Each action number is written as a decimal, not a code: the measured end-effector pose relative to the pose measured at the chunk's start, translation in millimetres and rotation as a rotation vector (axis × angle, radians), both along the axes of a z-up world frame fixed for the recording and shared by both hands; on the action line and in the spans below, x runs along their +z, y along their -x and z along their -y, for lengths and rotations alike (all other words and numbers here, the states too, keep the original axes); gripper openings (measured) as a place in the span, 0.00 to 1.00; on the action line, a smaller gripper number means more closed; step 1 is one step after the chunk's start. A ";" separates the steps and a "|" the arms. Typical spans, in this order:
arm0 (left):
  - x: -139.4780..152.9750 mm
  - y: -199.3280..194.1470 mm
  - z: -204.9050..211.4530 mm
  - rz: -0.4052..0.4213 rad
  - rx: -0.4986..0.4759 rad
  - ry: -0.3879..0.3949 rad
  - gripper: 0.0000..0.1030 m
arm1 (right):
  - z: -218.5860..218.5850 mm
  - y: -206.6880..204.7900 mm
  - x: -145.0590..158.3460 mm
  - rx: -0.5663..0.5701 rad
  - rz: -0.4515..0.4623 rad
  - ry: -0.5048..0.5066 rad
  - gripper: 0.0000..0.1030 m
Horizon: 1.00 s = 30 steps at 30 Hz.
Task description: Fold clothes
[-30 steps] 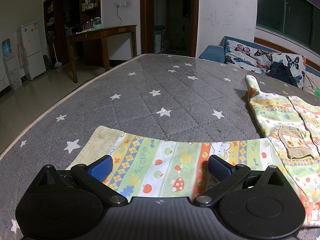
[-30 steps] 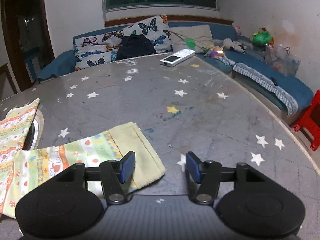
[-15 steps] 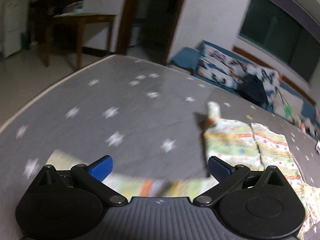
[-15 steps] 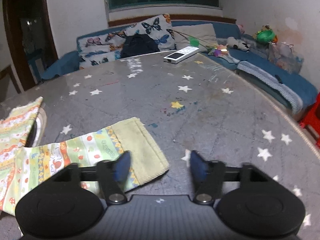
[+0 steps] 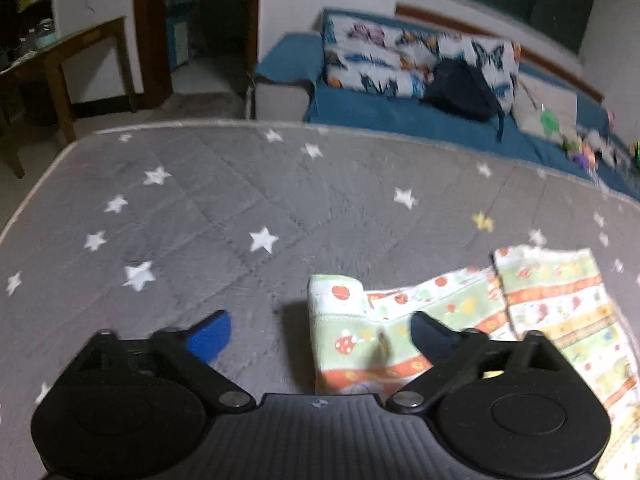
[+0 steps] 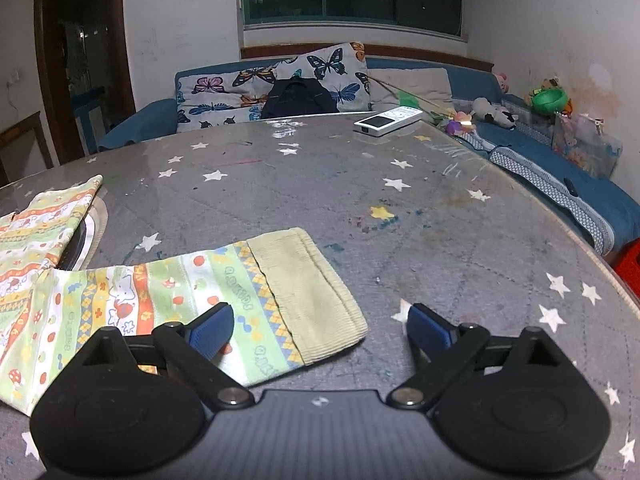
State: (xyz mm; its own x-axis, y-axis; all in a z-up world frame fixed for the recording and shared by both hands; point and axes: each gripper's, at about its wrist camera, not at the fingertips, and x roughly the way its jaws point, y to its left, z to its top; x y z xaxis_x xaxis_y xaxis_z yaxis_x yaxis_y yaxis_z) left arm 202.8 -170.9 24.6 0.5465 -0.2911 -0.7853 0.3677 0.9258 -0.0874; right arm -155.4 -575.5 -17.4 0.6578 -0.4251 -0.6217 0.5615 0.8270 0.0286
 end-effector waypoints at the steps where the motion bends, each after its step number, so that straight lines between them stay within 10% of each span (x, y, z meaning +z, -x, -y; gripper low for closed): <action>1: -2.4 -3.7 1.7 -0.015 -0.013 0.002 0.75 | -0.1 -0.1 -0.1 0.000 0.000 0.000 0.94; 7: -5.2 -18.5 5.0 0.010 -0.052 0.062 0.13 | 0.3 -0.1 -0.9 0.001 -0.005 0.002 0.95; 10: -7.6 -24.8 9.2 0.059 -0.025 0.056 0.09 | 0.1 0.1 -0.8 0.001 -0.006 0.003 0.95; 18: -3.2 -38.7 -1.0 0.146 0.107 0.115 0.09 | 0.1 -1.8 -1.1 0.006 -0.013 0.005 0.97; 23: 16.2 -23.6 -0.9 0.074 -0.113 0.281 0.32 | -0.9 -2.4 -0.2 0.007 -0.016 0.004 0.98; 25: 22.0 -12.5 14.5 0.074 -0.210 0.234 0.51 | -1.0 -2.5 -0.3 0.007 -0.016 0.004 0.98; 30: 8.1 4.9 70.9 0.119 -0.365 -0.061 0.49 | -1.0 -3.0 -0.6 0.007 -0.015 0.003 0.98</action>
